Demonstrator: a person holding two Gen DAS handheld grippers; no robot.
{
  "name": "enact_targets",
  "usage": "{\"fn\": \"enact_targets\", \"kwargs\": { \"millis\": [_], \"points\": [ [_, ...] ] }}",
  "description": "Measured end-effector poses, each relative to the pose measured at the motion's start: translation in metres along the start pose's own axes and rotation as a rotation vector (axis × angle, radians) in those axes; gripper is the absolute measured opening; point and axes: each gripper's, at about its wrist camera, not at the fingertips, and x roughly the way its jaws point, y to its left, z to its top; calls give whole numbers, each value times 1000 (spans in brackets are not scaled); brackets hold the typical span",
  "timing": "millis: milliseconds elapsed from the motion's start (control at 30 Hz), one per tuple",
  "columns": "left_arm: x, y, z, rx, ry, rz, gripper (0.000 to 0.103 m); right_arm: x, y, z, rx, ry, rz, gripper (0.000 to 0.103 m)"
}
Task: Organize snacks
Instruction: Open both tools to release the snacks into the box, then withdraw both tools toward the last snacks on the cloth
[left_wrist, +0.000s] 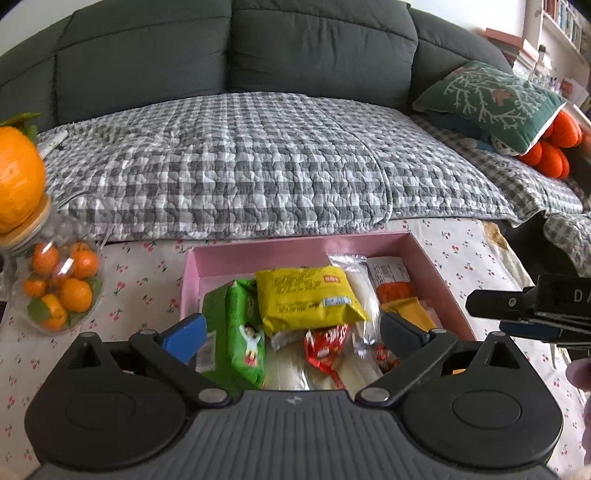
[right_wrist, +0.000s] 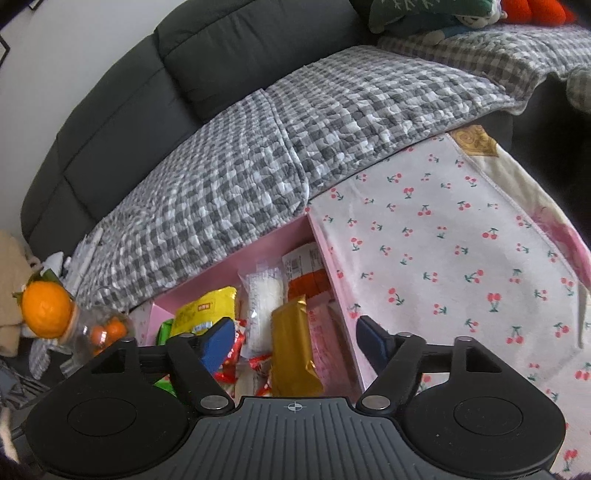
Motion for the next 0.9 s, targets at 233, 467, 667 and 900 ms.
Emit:
{"fn": "enact_targets", "kwargs": {
  "millis": [233, 467, 667, 900],
  "points": [
    [-23, 6, -12, -24, 8, 17, 102, -16, 6, -8, -37, 6, -28, 83],
    [-44, 13, -27, -44, 20, 23, 102, -28, 11, -21, -82, 36, -57, 83],
    [-59, 20, -43, -61, 17, 10, 102, -39, 13, -31, -138, 44, -70, 84],
    [-64, 28, -65, -50, 24, 0, 102, -50, 14, -45, -205, 60, -77, 88]
  ]
}}
